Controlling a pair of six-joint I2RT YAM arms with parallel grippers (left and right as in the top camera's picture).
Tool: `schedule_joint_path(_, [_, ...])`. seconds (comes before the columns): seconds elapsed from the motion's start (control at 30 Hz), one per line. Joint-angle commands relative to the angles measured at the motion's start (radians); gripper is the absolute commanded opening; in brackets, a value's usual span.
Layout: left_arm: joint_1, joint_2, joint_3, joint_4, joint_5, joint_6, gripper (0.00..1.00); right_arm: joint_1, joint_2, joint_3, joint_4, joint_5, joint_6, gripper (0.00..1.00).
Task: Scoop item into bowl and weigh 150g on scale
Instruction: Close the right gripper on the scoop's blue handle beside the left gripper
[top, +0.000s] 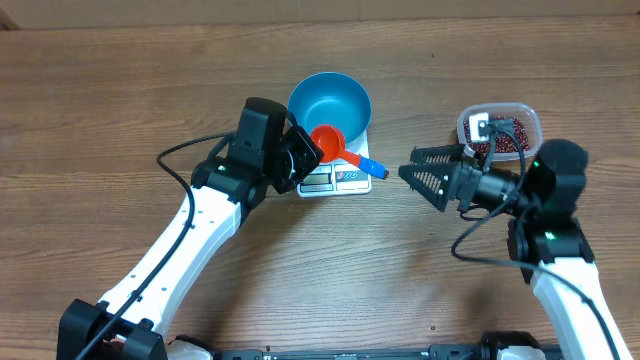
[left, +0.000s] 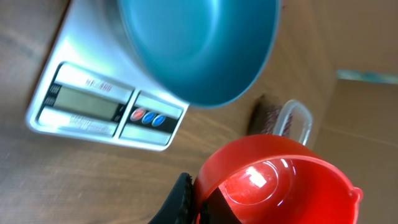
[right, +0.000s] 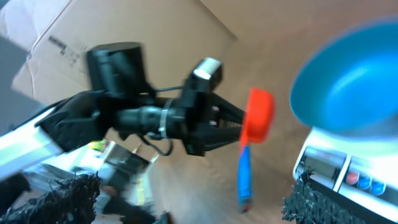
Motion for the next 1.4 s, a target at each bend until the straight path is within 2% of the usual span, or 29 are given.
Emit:
schedule_joint_path(0.0, [-0.006,0.000,-0.005,-0.046,-0.004,-0.032,0.04,0.008,0.082,0.015,0.007,-0.030,0.074,0.91])
schedule_joint_path(0.2, [-0.007,0.001,-0.005,-0.138,-0.022,-0.033,0.04,0.119,0.125,0.015,0.002,0.126,0.076,0.75])
schedule_joint_path(0.4, [-0.007,0.001,-0.005,-0.162,-0.048,-0.031,0.05,0.246,0.125,0.015,-0.056,0.346,0.143,0.65])
schedule_joint_path(0.53, [-0.008,0.001,-0.005,-0.183,-0.057,-0.023,0.05,0.340,0.126,0.015,-0.096,0.449,0.162,0.47])
schedule_joint_path(0.73, [-0.022,0.009,-0.005,-0.215,-0.082,-0.010,0.04,0.438,0.142,0.015,-0.096,0.558,0.236,0.41])
schedule_joint_path(0.97, [-0.026,0.010,-0.005,-0.214,-0.082,-0.010,0.05,0.483,0.171,0.015,-0.095,0.616,0.291,0.30])
schedule_joint_path(1.37, [-0.027,0.011,-0.005,-0.214,-0.066,-0.010,0.04,0.484,0.172,0.015,-0.087,0.636,0.291,0.25])
